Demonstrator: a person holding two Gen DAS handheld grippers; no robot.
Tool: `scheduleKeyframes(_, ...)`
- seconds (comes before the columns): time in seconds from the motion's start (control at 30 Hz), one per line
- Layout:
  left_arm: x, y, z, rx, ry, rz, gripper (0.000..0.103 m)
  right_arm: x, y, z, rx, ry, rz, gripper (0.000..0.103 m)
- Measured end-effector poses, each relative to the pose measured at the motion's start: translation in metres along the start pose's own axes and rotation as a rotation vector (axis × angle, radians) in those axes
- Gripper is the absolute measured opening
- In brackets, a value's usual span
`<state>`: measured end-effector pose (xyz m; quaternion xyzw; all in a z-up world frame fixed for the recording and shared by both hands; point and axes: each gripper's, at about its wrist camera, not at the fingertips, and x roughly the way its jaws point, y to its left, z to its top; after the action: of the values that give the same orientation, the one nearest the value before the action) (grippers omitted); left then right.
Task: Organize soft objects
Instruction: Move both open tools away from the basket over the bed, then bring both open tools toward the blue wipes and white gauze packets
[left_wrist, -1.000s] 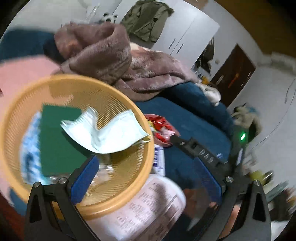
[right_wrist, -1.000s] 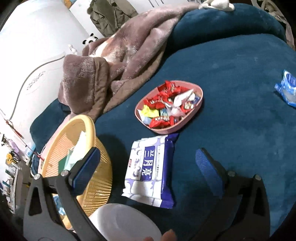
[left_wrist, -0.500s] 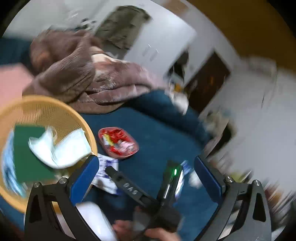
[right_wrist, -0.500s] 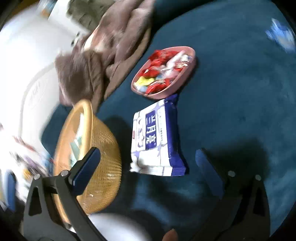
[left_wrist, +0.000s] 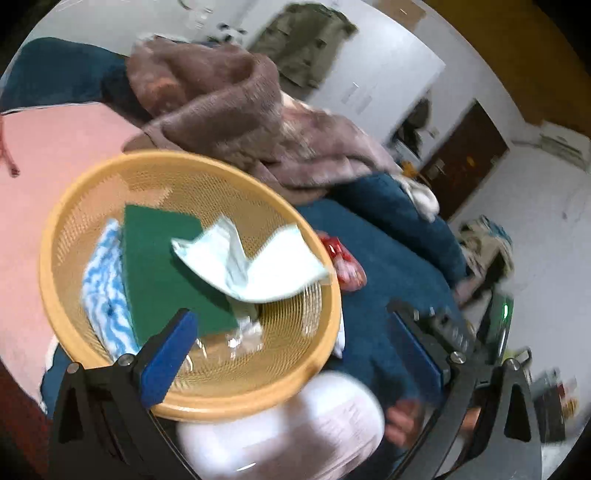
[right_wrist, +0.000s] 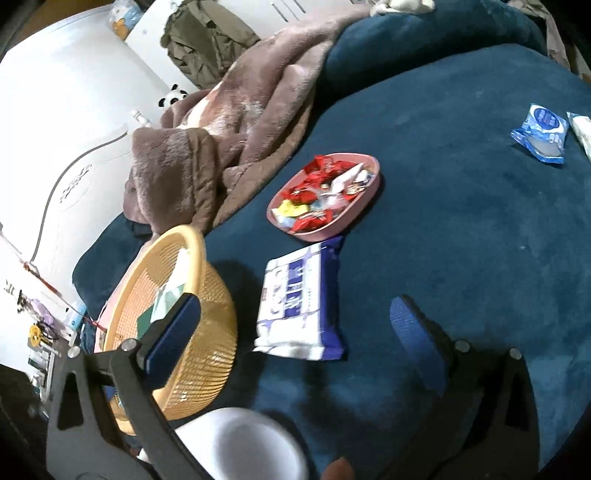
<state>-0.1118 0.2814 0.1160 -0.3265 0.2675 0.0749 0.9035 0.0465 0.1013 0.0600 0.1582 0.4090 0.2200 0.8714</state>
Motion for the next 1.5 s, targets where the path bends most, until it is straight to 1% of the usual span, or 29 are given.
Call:
scheduleKeyframes(0.03, 0.002, 0.005, -0.003, 0.023, 0.018, -0.020, 0.102, 0.003, 0.006, -0.004, -0.015, 0.005, -0.001, 0.103)
scheduleKeyframes(0.1, 0.007, 0.016, -0.012, 0.033, 0.053, -0.086, 0.102, 0.009, 0.014, -0.010, -0.031, 0.022, -0.005, 0.103)
scheduleKeyframes(0.13, 0.007, 0.019, -0.014, 0.041, 0.037, -0.085, 0.102, 0.013, 0.016, -0.014, -0.029, 0.033, -0.004, 0.103)
scheduleKeyframes(0.17, 0.004, 0.020, -0.017, 0.054, -0.003, -0.093, 0.102, 0.016, 0.016, -0.016, -0.021, 0.042, -0.005, 0.103)
scheduleKeyframes(0.2, 0.003, 0.020, -0.017, 0.051, -0.029, -0.114, 0.102, 0.018, 0.016, -0.018, -0.015, 0.047, -0.010, 0.103)
scheduleKeyframes(0.27, -0.003, 0.021, -0.014, -0.012, -0.078, -0.188, 0.102, 0.020, 0.011, -0.020, -0.003, 0.049, -0.038, 0.103)
scheduleKeyframes(0.37, -0.003, 0.010, -0.008, -0.044, -0.089, -0.227, 0.102, 0.019, -0.005, -0.015, 0.040, 0.036, -0.056, 0.103)
scheduleKeyframes(0.47, -0.009, -0.014, -0.007, -0.012, -0.101, -0.257, 0.102, 0.023, -0.018, -0.005, 0.071, 0.035, -0.075, 0.103)
scheduleKeyframes(0.6, -0.007, -0.068, -0.005, 0.119, -0.121, -0.281, 0.102, 0.029, -0.037, 0.008, 0.077, 0.023, -0.107, 0.103)
scheduleKeyframes(0.67, 0.001, -0.096, -0.005, 0.182, -0.098, -0.310, 0.102, 0.028, -0.050, 0.014, 0.085, 0.009, -0.118, 0.103)
scheduleKeyframes(0.77, 0.023, -0.126, -0.003, 0.234, -0.050, -0.336, 0.102, 0.025, -0.073, 0.021, 0.140, 0.010, -0.119, 0.103)
scheduleKeyframes(0.83, 0.038, -0.139, -0.002, 0.239, -0.018, -0.342, 0.102, 0.024, -0.086, 0.024, 0.172, 0.016, -0.115, 0.103)
scheduleKeyframes(0.9, 0.051, -0.148, 0.002, 0.211, 0.011, -0.361, 0.102, 0.026, -0.096, 0.024, 0.198, 0.033, -0.107, 0.103)
scheduleKeyframes(0.97, 0.063, -0.161, 0.010, 0.187, 0.030, -0.403, 0.102, 0.029, -0.101, 0.023, 0.207, 0.045, -0.100, 0.103)
scheduleKeyframes(1.03, 0.071, -0.176, 0.015, 0.190, 0.036, -0.429, 0.102, 0.030, -0.101, 0.021, 0.209, 0.046, -0.100, 0.103)
scheduleKeyframes(1.1, 0.079, -0.187, 0.017, 0.201, 0.064, -0.437, 0.102, 0.032, -0.096, 0.018, 0.208, 0.040, -0.100, 0.103)
scheduleKeyframes(1.23, 0.083, -0.194, 0.021, 0.251, 0.080, -0.393, 0.102, 0.038, -0.081, 0.010, 0.185, 0.049, -0.080, 0.103)
scheduleKeyframes(1.3, 0.080, -0.188, 0.023, 0.267, 0.076, -0.362, 0.102, 0.040, -0.072, 0.005, 0.182, 0.046, -0.071, 0.103)
scheduleKeyframes(1.37, 0.081, -0.175, 0.028, 0.253, 0.077, -0.336, 0.102, 0.044, -0.065, 0.000, 0.187, 0.028, -0.080, 0.103)
scheduleKeyframes(1.43, 0.081, -0.165, 0.032, 0.241, 0.079, -0.319, 0.102, 0.047, -0.061, -0.002, 0.191, -0.001, -0.091, 0.103)
scheduleKeyframes(1.5, 0.080, -0.159, 0.036, 0.223, 0.074, -0.322, 0.102, 0.049, -0.060, -0.001, 0.190, -0.001, -0.100, 0.103)
